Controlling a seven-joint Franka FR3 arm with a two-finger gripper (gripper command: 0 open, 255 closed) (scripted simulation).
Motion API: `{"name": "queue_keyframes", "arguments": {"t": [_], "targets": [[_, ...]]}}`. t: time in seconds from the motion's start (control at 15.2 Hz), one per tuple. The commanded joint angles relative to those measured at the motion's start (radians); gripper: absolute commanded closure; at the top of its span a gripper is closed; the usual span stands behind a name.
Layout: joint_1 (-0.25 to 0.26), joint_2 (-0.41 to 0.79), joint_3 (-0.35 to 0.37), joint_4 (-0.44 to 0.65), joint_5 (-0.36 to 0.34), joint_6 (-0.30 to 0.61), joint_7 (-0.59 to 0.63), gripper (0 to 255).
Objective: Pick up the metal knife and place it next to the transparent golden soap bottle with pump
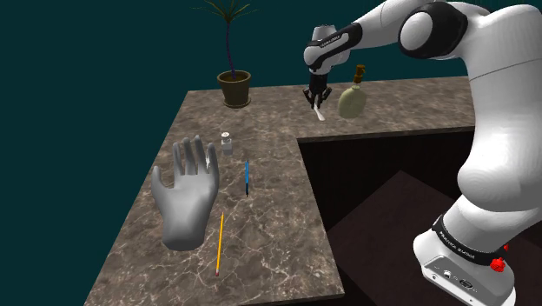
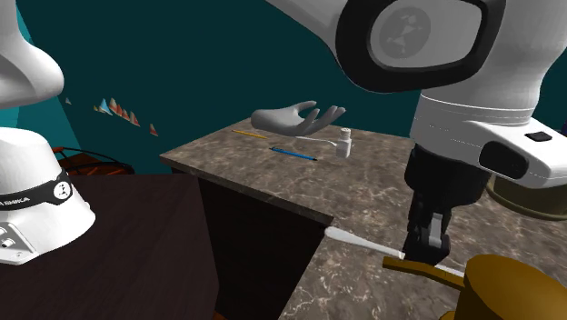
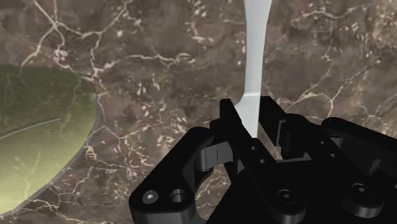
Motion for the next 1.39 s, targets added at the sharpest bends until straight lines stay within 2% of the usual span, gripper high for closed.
{"name": "queue_keyframes", "arguments": {"t": [0.0, 0.53, 1.06, 1.12, 1.32], "targets": [[0.000, 0.015, -0.002, -0.004, -0.002, 0.020, 0.001, 255], [0.004, 0.079, -0.008, -0.016, -0.010, 0.094, 0.006, 255], [0.004, 0.078, -0.008, -0.016, -0.010, 0.094, 0.006, 255], [0.004, 0.078, -0.008, -0.016, -0.010, 0.094, 0.006, 0], [0.004, 0.078, -0.008, -0.016, -0.010, 0.094, 0.006, 0]]}}
